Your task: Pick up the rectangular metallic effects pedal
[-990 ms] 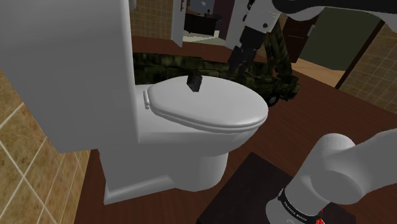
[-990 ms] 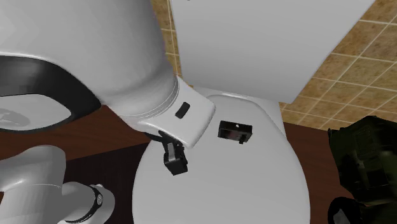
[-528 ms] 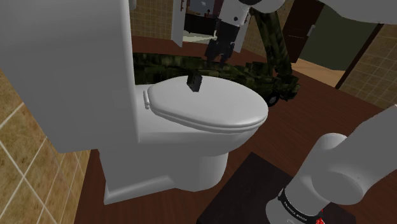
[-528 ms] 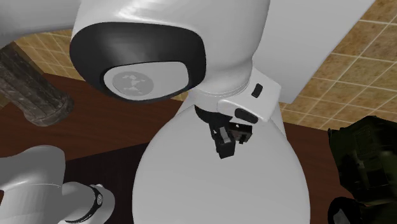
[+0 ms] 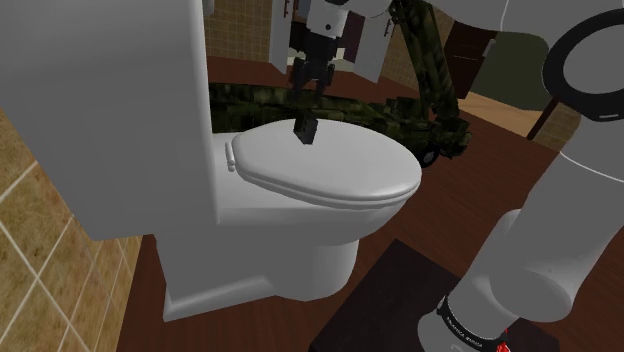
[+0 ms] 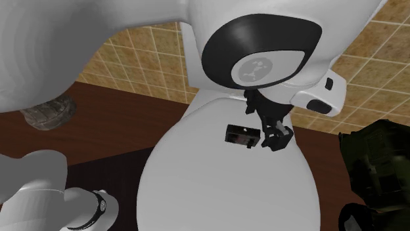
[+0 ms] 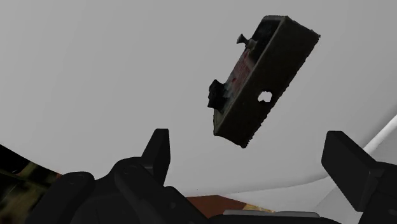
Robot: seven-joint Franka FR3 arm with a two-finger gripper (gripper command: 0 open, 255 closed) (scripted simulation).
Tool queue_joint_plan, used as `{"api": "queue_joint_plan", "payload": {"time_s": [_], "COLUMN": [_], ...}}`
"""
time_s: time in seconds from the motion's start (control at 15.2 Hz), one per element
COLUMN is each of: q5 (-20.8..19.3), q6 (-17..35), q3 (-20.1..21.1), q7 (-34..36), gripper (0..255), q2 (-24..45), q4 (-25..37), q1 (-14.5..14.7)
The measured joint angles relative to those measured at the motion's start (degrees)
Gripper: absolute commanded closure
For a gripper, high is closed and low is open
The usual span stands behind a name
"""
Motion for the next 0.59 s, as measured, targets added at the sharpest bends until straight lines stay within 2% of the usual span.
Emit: {"api": "queue_joint_plan", "payload": {"time_s": [0.46, 0.53, 0.59], "q5": [0.1, 0.1, 0.1], "q6": [4.9, 5.3, 5.4], "q3": [0.1, 0.1, 0.1], "q7": [-0.3, -0.3, -0.3], "gripper": [0, 255, 255], "q2": [0.1, 0.1, 0.1], "q4": [-4.9, -5.3, -5.5], "q1": [0.1, 0.1, 0.1]}}
